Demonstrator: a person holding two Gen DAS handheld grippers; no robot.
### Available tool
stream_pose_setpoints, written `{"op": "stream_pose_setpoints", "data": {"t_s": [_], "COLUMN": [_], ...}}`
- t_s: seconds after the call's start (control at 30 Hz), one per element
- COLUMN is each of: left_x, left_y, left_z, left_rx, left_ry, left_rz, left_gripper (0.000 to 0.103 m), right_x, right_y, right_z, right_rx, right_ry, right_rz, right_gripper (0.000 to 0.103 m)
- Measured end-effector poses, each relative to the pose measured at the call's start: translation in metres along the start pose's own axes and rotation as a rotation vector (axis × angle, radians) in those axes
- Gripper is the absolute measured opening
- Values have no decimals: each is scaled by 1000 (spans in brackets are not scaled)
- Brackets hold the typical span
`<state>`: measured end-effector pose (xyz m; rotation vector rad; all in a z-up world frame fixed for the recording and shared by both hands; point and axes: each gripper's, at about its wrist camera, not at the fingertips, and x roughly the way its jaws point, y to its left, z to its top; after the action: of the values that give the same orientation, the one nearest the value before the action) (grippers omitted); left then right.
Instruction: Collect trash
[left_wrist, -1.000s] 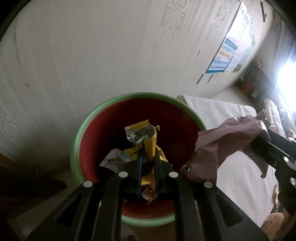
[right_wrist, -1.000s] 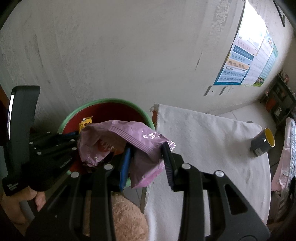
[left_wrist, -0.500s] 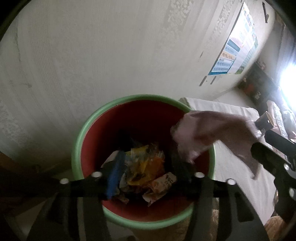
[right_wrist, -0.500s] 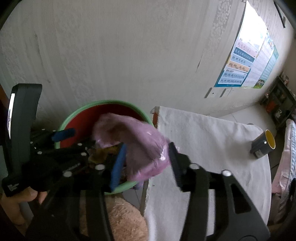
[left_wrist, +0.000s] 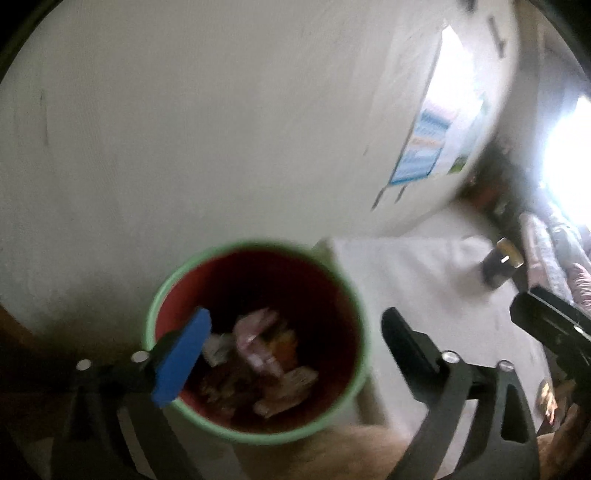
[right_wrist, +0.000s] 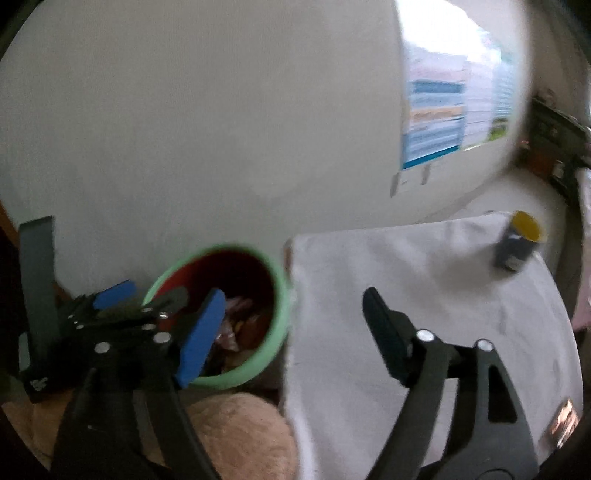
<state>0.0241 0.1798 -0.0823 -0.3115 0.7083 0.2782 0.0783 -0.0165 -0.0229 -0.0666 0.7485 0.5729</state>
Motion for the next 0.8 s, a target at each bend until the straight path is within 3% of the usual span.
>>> {"op": "stream_pose_setpoints", "data": {"t_s": [0.1,0.23,0.37,0.43,0.57,0.8], "left_x": [-25,-52,-71,-82,-98,-108], "left_y": [-32,-78,-128,-153,-195,-227], "left_z": [8,16,19,19,17,6], "left_rx": [2,19,41,67,141,183], "left_ry": [-129,-266,-361,-410,-454,-448], "left_rz": [-60,-135,-167,-152,-144,-143], "left_gripper": [95,95,95,95,95,95], "right_x": [-49,-109,-128,-136,-148,-150], "right_y": [-30,-65,-99,-116,-141,-175], "right_z": [-4,-23,-41,-51,-62,-71], "right_rx": [41,54,91,109,169,344], "right_ry": [-157,-378,-451,-454,-405,-251], "right_rz": [-54,-160,-353,-406,-409,-330], "right_gripper": [99,99,99,99,99,99]}}
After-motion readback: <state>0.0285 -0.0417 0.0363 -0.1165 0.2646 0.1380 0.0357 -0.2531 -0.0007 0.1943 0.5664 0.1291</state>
